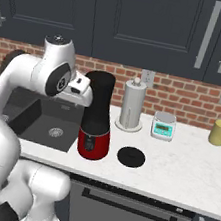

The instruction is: Close the lid blender by securely placing the lid on top.

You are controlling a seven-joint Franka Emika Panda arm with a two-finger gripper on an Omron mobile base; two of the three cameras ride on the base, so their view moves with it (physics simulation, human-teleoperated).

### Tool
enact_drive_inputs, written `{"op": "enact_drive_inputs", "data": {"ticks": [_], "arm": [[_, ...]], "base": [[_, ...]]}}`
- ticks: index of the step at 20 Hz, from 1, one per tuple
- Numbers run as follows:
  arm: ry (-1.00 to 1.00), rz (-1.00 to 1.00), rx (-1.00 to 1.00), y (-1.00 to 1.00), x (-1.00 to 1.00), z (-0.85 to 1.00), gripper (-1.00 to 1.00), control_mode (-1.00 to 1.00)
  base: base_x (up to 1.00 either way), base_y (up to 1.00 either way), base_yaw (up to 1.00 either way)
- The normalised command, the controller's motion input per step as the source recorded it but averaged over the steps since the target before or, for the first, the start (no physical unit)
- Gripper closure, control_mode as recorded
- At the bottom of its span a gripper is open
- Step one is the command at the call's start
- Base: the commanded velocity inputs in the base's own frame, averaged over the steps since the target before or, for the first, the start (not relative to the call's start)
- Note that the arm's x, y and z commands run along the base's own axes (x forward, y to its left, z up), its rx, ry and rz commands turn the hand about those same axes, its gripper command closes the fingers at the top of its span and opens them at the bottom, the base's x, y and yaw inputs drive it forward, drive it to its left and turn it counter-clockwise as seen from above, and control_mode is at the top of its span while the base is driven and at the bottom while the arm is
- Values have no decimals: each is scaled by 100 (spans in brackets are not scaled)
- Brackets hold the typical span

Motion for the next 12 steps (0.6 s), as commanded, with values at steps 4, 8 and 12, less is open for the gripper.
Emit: {"op": "enact_drive_inputs", "data": {"ticks": [4,8,12], "arm": [[-9,-31,33,-97,-96,-9,-100,-100],[5,-40,47,-100,-48,-5,-100,-100],[20,-50,51,-100,-9,-30,-100,-100]], "base": [[0,0,0],[0,0,0],[0,0,0]]}}
